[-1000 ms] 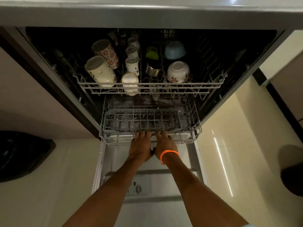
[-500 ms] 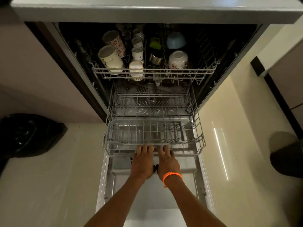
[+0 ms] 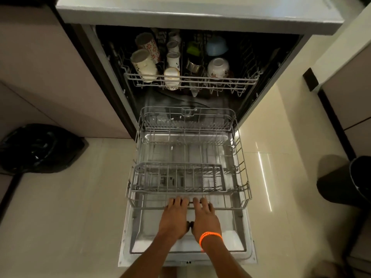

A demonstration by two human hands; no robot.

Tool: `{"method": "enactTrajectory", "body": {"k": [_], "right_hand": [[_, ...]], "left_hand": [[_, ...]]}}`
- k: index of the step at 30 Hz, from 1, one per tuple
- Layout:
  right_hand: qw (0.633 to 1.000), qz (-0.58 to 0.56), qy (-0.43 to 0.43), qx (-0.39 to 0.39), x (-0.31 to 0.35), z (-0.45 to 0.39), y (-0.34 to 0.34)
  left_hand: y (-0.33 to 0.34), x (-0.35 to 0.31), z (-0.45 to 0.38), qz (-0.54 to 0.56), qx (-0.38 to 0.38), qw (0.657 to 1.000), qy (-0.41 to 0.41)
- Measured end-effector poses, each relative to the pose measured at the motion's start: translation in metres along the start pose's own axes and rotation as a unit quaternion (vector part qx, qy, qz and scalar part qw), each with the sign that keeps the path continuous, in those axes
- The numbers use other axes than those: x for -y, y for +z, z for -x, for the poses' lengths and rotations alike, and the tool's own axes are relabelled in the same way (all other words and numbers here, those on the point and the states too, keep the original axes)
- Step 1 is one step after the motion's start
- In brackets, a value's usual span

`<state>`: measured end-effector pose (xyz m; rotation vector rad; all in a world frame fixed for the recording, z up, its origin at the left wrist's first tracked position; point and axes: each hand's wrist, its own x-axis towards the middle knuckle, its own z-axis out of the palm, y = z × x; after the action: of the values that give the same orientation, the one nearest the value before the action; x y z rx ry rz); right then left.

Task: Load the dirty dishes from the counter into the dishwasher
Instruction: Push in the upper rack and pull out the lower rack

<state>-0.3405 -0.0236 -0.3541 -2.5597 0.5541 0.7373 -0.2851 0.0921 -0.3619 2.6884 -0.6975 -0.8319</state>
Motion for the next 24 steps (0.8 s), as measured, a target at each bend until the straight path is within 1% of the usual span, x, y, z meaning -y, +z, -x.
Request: {"method": "enactTrajectory", "body": {"k": [3,6,8,11,16,19,24], "right_hand": [[1.000,0.011,-0.005,0.014,-0.002,0.008,0.001],[0.999,0.025,-0.017,0.034,-0.007,0.012,-0.009],[0.999,0.034,-0.029,0.025,-0.008,0.017,-0.019],[0.998,0.037,-0.045,-0.012,-0.004,0.027,-0.041],[0.992,0.063,-0.097,-0.058,0.025,0.049,-0.107],[0.985,0.065,-0.124,-0.097,0.054,0.067,-0.161],[0.971,0.066,-0.168,-0.155,0.107,0.099,-0.257]], "left_hand": [[0.004,0.000,0.010,-0.001,-0.006,1.000,-0.005],[0.005,0.000,0.018,0.014,-0.033,0.999,-0.018],[-0.001,-0.001,0.026,0.021,-0.056,0.998,-0.026],[-0.022,-0.005,0.036,0.035,-0.087,0.995,-0.036],[-0.106,-0.019,0.055,0.030,-0.128,0.990,-0.054],[-0.170,-0.031,0.069,0.035,-0.184,0.980,-0.061],[-0.276,-0.046,0.101,0.029,-0.253,0.965,-0.056]]}}
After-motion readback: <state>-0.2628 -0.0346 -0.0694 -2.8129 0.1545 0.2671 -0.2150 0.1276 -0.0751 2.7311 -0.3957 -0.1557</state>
